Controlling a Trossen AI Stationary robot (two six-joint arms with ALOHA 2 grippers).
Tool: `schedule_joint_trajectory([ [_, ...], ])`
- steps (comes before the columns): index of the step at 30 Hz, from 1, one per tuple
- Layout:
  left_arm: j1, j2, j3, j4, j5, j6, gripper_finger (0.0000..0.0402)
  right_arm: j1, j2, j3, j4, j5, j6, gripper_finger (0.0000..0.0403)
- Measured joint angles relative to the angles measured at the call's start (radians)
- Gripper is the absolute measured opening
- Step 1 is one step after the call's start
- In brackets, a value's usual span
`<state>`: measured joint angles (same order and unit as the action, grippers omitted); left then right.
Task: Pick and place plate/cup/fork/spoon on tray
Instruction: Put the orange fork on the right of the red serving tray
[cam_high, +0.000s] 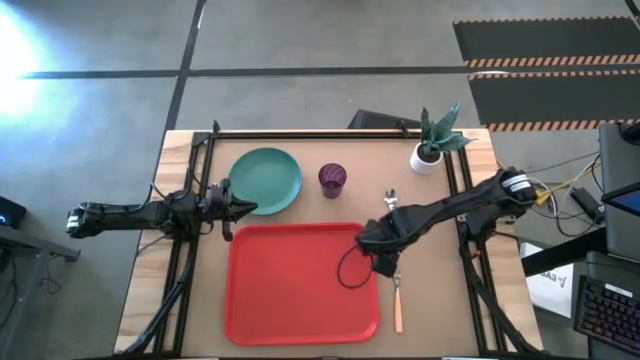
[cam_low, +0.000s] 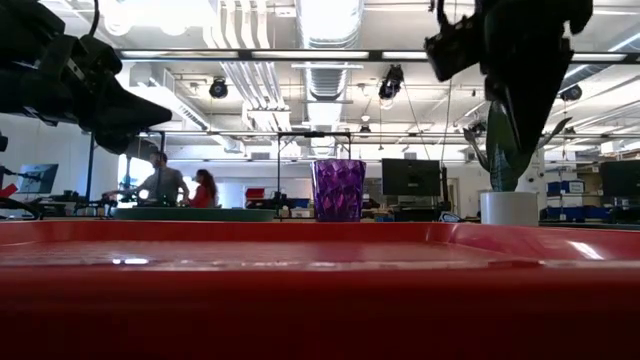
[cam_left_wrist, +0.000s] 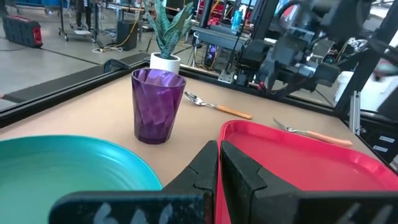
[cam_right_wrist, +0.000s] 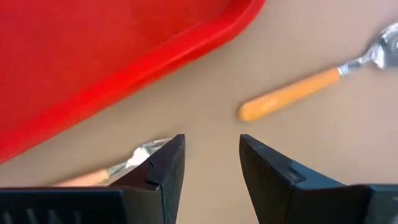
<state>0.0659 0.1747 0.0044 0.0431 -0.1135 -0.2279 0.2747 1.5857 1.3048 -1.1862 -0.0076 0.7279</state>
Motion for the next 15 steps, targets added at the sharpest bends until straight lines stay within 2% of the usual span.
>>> schedule_joint_trajectory([
  [15, 0.000, 0.002, 0.000, 0.001, 0.000, 0.000, 0.0000, 0.285, -0.027, 0.000, 0.013, -0.046, 0.501, 0.0162],
])
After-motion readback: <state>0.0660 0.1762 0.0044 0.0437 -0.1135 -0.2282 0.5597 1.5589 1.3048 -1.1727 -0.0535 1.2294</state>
